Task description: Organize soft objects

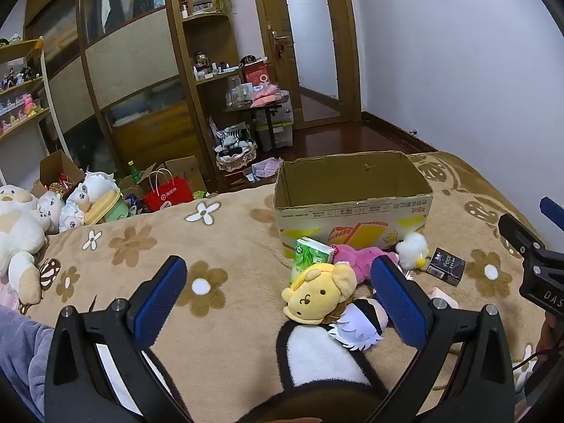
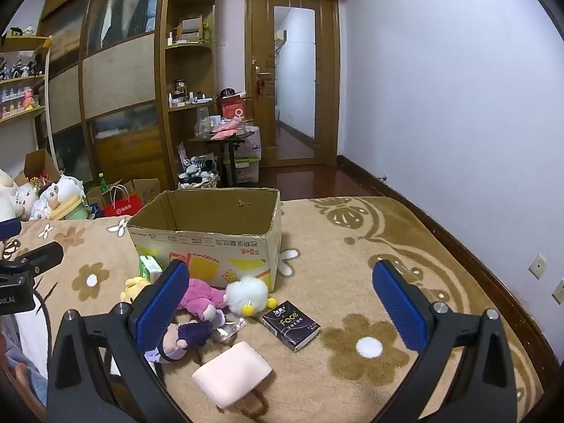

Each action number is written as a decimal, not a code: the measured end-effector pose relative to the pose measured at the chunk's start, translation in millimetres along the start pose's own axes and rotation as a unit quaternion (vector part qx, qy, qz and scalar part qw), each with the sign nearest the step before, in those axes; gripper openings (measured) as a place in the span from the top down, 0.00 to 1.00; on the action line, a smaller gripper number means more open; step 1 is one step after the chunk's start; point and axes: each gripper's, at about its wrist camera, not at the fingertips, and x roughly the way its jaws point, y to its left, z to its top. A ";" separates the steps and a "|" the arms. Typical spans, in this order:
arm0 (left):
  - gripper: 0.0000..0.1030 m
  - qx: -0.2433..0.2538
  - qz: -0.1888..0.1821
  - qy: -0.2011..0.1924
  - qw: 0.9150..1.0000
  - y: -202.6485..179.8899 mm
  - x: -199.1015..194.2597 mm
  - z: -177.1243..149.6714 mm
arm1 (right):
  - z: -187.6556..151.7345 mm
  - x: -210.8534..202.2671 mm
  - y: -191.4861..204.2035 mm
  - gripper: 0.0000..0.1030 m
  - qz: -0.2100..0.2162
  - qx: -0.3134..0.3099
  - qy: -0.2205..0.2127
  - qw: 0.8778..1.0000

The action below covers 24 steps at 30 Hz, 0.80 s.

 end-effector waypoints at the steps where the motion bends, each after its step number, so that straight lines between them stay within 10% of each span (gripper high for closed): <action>1: 0.00 0.001 -0.001 -0.001 1.000 0.0 0.0 0.0 | 0.0 -0.1 0.0 0.00 0.000 0.000 -0.001 1.000; 24: 0.00 0.001 0.003 -0.005 1.000 0.1 -1.0 0.7 | 0.8 -1.2 -0.9 0.00 -0.004 0.000 -0.002 1.000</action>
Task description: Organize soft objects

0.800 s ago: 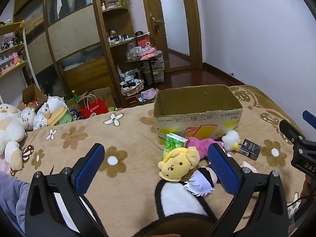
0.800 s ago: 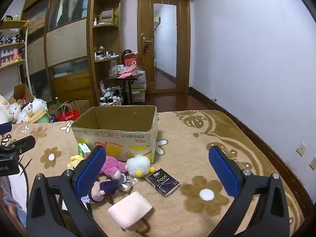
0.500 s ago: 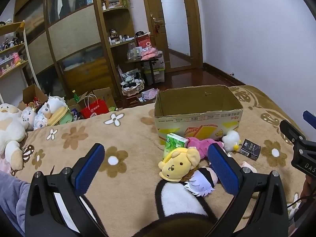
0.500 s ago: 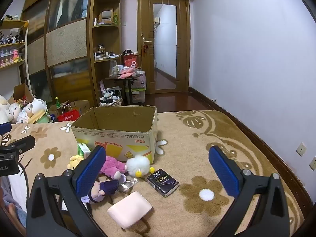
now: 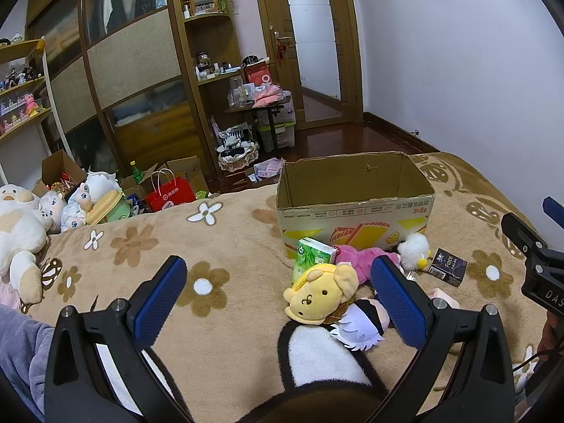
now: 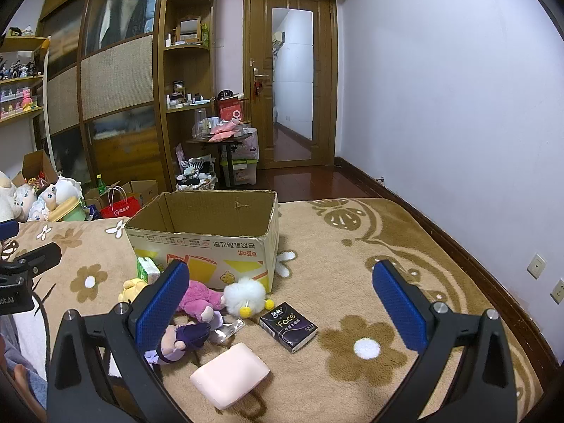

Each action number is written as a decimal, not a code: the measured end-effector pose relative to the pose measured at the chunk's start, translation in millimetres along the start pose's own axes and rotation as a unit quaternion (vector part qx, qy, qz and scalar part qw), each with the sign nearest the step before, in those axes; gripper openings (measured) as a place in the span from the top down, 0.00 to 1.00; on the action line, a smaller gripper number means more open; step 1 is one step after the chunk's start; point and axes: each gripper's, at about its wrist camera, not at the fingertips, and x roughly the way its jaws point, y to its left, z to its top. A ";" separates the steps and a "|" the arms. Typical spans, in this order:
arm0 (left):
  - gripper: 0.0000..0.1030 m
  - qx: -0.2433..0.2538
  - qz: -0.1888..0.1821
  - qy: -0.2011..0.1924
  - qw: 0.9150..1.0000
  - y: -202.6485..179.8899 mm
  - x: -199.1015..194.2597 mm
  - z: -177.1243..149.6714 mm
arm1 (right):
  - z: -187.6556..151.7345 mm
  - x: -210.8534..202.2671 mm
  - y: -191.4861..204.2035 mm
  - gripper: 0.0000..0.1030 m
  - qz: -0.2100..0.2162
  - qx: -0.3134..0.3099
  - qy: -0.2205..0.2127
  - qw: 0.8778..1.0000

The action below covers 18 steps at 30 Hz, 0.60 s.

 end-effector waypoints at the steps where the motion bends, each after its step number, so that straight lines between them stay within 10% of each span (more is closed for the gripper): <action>1: 0.00 0.000 0.001 -0.001 1.000 0.1 -0.4 0.2 | 0.0 0.0 0.0 0.00 0.000 0.000 0.000 1.000; 18: 0.00 0.000 0.002 -0.001 1.000 -0.3 1.0 0.2 | -0.1 0.1 -0.1 0.00 -0.001 -0.001 -0.001 1.000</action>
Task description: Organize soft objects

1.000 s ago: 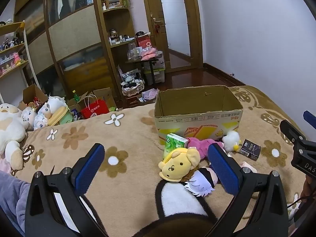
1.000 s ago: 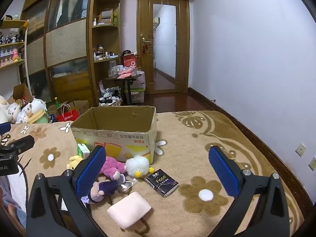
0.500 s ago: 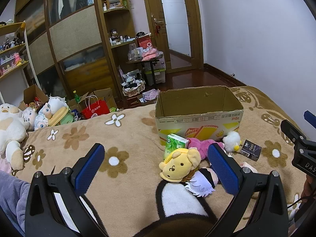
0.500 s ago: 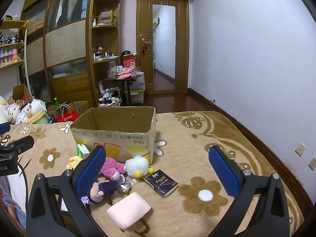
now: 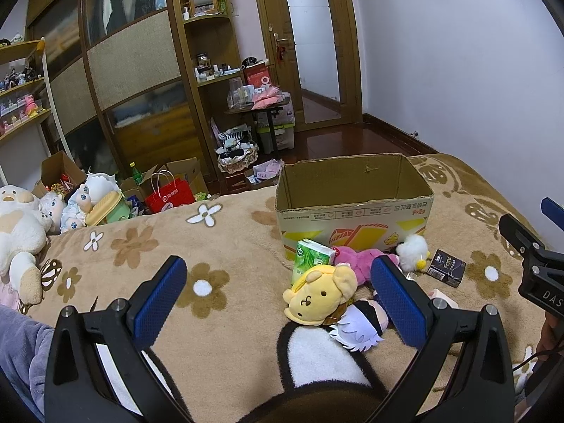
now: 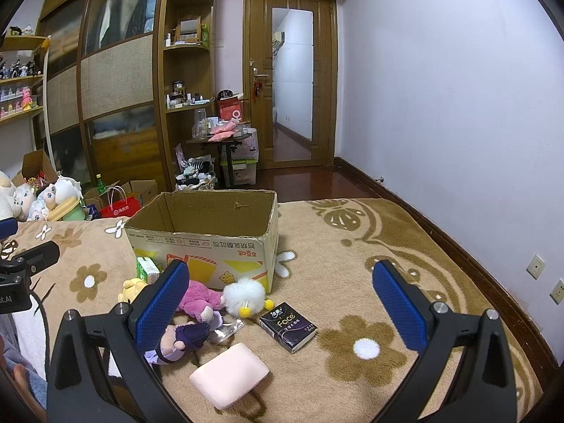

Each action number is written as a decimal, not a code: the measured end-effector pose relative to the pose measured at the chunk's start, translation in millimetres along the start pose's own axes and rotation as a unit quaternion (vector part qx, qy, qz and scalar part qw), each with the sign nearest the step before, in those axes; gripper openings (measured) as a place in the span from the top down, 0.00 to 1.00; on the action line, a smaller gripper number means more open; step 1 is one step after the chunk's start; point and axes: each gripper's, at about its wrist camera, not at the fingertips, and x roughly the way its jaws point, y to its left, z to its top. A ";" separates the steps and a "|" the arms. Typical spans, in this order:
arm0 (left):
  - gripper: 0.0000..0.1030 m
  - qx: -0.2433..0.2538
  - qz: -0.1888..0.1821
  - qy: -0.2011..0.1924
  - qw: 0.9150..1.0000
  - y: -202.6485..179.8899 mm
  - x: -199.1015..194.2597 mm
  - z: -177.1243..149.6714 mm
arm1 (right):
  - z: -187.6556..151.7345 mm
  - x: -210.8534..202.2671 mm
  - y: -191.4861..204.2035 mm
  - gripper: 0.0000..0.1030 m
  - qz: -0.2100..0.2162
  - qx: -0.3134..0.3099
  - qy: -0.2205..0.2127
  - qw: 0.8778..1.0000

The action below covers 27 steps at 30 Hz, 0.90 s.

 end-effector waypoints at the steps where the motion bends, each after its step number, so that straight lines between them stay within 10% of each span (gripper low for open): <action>1: 0.00 0.000 0.000 0.000 1.000 -0.2 0.1 -0.2 | 0.1 0.1 -0.1 0.00 0.000 0.000 0.000 1.000; 27: 0.00 -0.001 0.000 -0.002 1.000 2.5 -0.5 0.8 | 0.1 -0.2 1.0 0.00 -0.001 -0.001 0.000 1.000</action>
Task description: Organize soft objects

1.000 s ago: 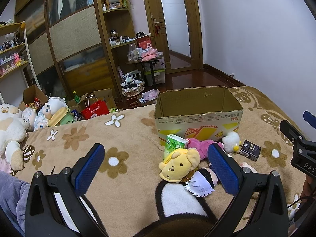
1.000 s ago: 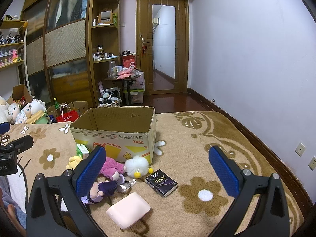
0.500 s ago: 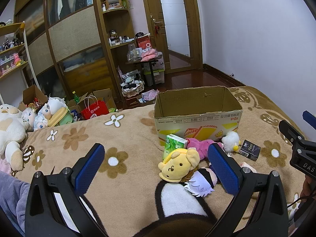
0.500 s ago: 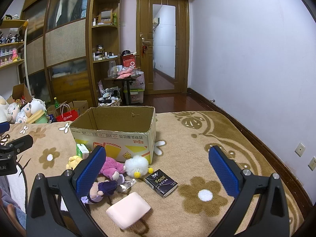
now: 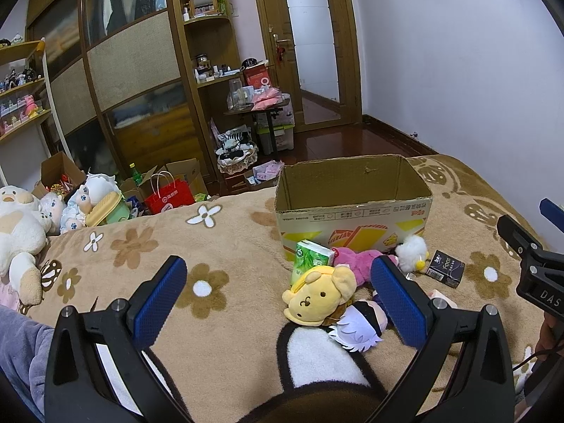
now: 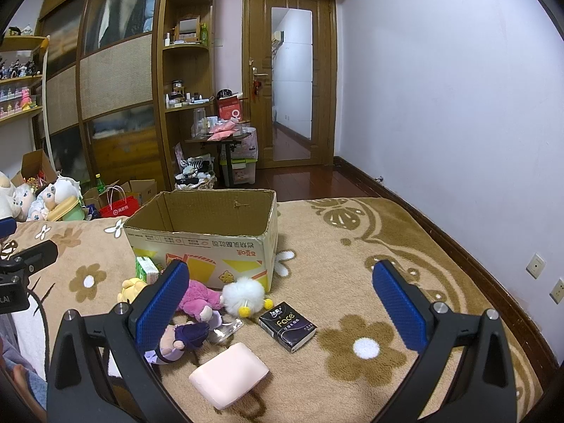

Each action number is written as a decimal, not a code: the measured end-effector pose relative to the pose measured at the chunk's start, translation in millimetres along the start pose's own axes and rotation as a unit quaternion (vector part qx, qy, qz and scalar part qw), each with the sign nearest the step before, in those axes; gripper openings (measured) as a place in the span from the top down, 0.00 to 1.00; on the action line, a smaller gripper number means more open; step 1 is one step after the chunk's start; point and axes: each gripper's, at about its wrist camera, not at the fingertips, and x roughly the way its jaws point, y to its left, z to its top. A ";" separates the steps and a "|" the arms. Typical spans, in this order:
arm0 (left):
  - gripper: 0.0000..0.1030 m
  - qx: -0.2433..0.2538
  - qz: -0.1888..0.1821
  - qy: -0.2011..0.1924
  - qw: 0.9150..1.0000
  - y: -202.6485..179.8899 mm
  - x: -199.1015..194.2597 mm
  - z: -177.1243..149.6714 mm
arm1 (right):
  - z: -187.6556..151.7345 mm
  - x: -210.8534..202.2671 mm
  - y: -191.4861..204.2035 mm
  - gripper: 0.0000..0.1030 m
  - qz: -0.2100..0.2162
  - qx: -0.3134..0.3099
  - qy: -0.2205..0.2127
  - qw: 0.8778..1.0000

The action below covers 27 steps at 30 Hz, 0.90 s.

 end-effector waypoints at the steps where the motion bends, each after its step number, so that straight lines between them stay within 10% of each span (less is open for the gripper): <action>1: 0.00 0.001 0.001 0.000 1.000 -2.0 -1.7 1.8 | 0.0 0.0 0.0 0.00 0.000 0.000 0.000 1.000; 27: 0.00 0.001 0.002 -0.002 1.000 -2.3 -3.5 3.9 | 0.1 0.7 -0.2 0.00 0.000 -0.003 0.000 1.000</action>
